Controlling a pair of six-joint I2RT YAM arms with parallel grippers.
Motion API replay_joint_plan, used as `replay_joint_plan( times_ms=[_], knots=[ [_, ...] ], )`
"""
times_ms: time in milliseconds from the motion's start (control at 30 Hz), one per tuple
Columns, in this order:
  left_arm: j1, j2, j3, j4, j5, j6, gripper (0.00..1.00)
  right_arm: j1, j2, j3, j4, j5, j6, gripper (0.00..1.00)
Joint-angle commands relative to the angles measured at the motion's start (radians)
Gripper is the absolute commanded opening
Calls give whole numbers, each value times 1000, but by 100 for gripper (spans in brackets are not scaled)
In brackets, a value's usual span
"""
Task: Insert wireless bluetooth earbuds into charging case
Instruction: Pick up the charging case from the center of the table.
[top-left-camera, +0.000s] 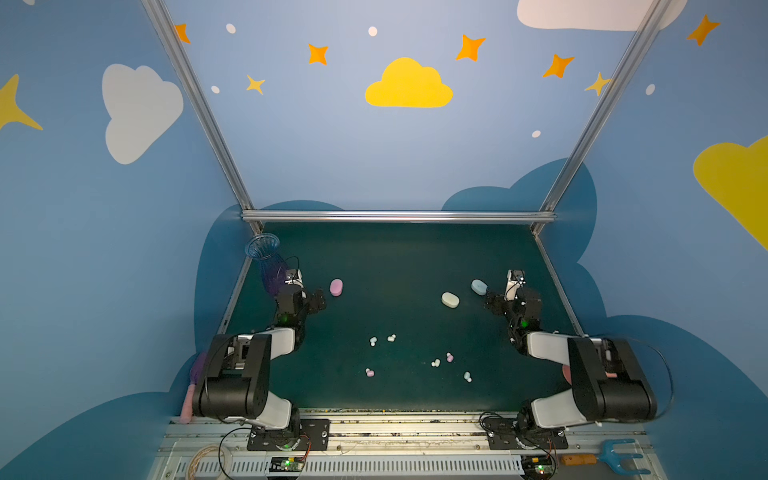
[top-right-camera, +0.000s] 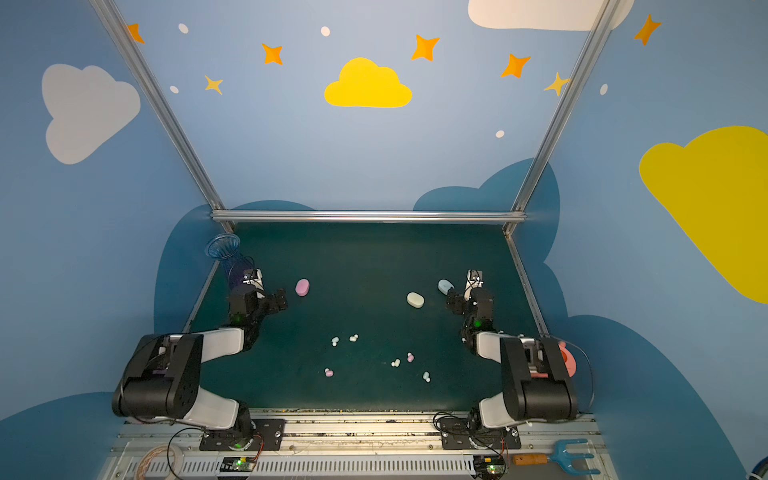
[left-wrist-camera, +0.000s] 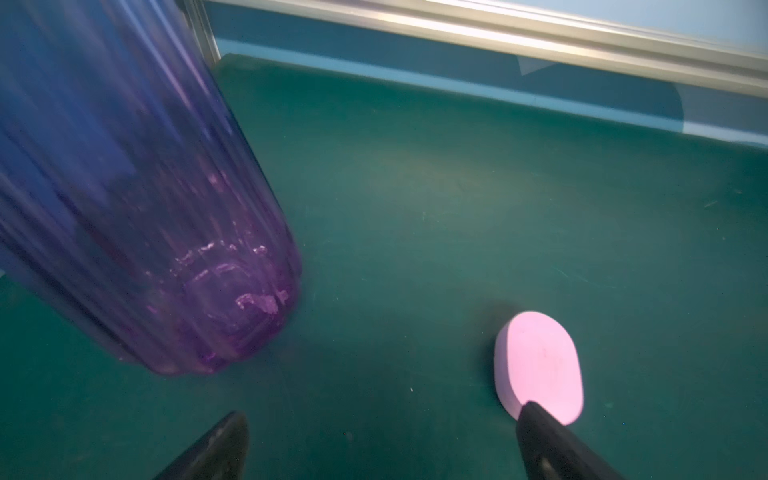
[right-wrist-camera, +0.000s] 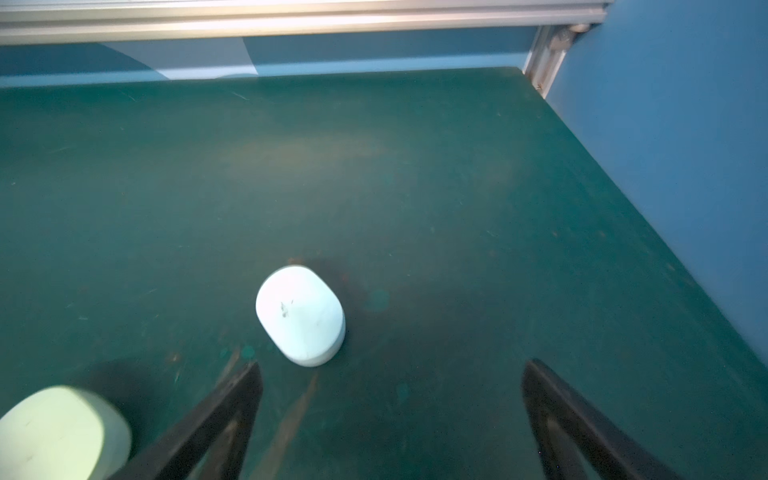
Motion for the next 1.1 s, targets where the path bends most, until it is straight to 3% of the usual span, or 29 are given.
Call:
replay_joint_plan(
  times_ms=[0,200,433,667,833,1067],
  knots=[
    [-66,-53,102,-242,-42,51,100,11,-112,115,-378,65,107,97],
    [-212,-44,208,-470,-161,27,100,28,-147,255,-743,31,182,98],
    [-253,-58,386,-754,-115,-1,100,65,-57,502,-1136,-163,298,98],
    [-243,-64,501,-962,165,-86,100,176,104,755,-1428,-253,395,98],
    [-232,-66,505,-972,273,-202,100,208,231,869,-1539,-329,473,98],
    [-194,-76,448,-874,483,-230,100,237,394,1024,-1633,-305,602,97]
  ],
)
